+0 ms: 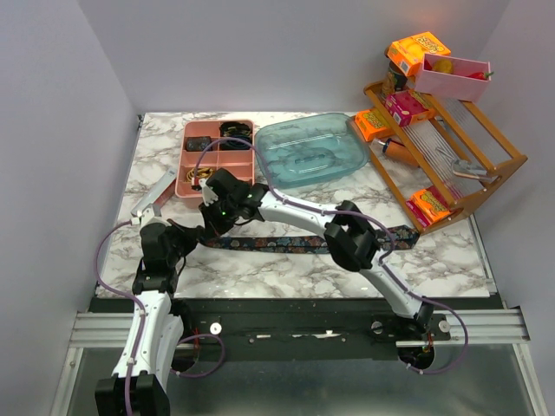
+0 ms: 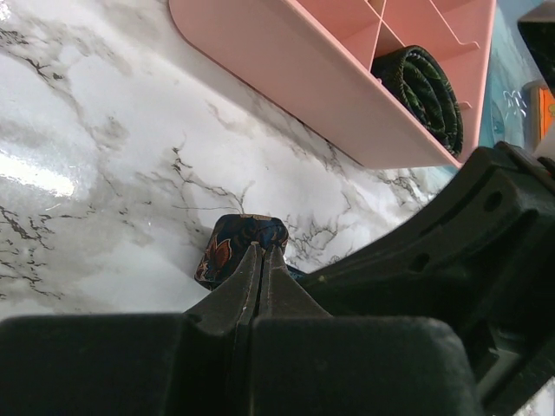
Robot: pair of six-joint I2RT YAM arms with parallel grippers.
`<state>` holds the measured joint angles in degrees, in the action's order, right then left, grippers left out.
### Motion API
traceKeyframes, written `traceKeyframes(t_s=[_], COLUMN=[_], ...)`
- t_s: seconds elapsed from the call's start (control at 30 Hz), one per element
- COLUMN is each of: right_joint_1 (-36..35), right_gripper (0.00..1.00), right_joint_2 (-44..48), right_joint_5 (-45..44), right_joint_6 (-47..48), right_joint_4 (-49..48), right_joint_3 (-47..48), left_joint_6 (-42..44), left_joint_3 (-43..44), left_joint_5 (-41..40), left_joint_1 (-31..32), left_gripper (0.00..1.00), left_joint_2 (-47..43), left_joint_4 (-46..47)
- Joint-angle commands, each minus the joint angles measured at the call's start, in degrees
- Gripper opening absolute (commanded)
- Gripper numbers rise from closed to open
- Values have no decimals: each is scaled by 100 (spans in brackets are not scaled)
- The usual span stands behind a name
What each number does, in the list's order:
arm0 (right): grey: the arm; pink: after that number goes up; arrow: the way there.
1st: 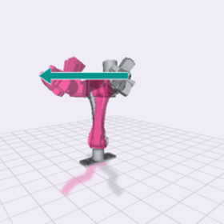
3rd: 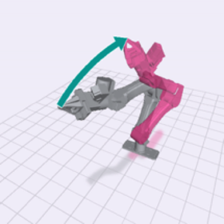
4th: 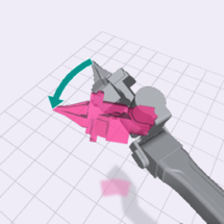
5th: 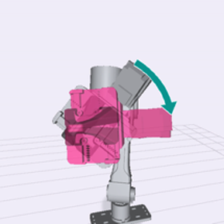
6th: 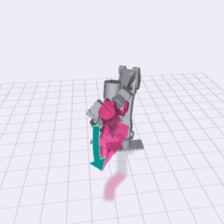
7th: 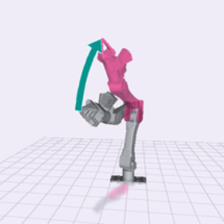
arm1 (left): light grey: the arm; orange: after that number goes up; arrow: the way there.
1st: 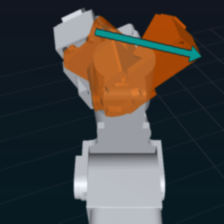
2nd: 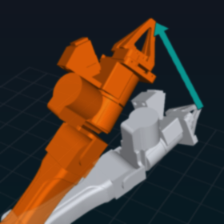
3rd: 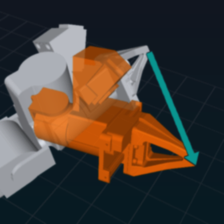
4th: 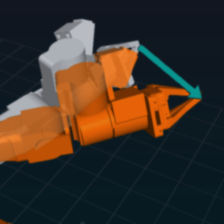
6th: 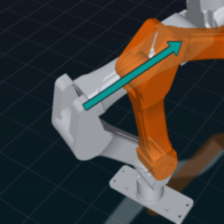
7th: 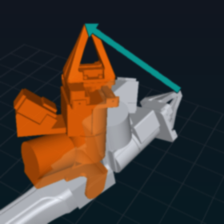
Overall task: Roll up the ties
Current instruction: Roll the tie at the center of the board.
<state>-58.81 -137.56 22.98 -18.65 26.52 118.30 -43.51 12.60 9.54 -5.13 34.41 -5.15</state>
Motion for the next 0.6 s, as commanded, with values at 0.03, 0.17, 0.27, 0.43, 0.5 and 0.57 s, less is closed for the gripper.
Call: traceKeyframes(t_s=[0.03, 0.17, 0.27, 0.43, 0.5, 0.57], right_joint_1=[18, 27, 18, 18, 27, 18], right_gripper=[1, 1, 1, 0, 0, 0], right_joint_2=[-526, -763, -843, -948, -966, -1010], right_joint_5=[-171, -277, -259, -285, -294, -277], right_joint_6=[-68, -77, -94, -129, -147, -165], right_joint_4=[-33, -51, -42, -60, -103, -121], right_joint_3=[465, 624, 712, 782, 782, 800], left_joint_6=[-79, -184, -246, -334, -386, -474], left_joint_3=[-47, -152, -240, -319, -381, -442], left_joint_5=[65, 162, 241, 364, 408, 487], left_joint_1=[20, 20, 20, 20, 20, 20], left_gripper=[0, 0, 0, 0, 0, 0], left_joint_2=[-31, -49, -40, 4, 4, 13], left_joint_4=[242, 382, 488, 646, 752, 883])
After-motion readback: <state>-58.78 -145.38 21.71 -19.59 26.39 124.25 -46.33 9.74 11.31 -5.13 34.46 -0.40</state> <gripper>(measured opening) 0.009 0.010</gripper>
